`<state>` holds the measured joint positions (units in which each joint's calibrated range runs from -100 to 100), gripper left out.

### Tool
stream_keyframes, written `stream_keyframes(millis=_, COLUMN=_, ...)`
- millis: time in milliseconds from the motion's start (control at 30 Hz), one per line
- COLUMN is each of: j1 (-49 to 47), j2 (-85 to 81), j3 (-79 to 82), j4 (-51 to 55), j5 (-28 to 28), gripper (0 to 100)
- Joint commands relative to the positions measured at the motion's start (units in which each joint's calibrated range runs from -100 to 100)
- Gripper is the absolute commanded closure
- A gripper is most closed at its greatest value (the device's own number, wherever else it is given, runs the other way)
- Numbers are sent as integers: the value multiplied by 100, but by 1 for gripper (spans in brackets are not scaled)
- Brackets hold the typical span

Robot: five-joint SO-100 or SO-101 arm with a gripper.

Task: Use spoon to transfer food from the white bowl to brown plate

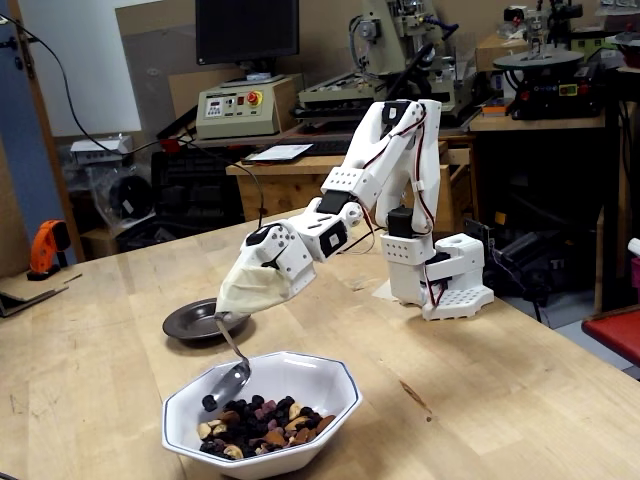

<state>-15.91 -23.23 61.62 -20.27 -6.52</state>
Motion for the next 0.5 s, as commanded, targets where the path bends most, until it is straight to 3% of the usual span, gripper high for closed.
stream_keyframes(millis=0, j1=28, j2=-377, j3=-38, j4=-321, j5=-15, gripper=96)
stream_keyframes(millis=467, j1=65, j2=-565, j3=-100, j4=-660, j5=-15, gripper=96)
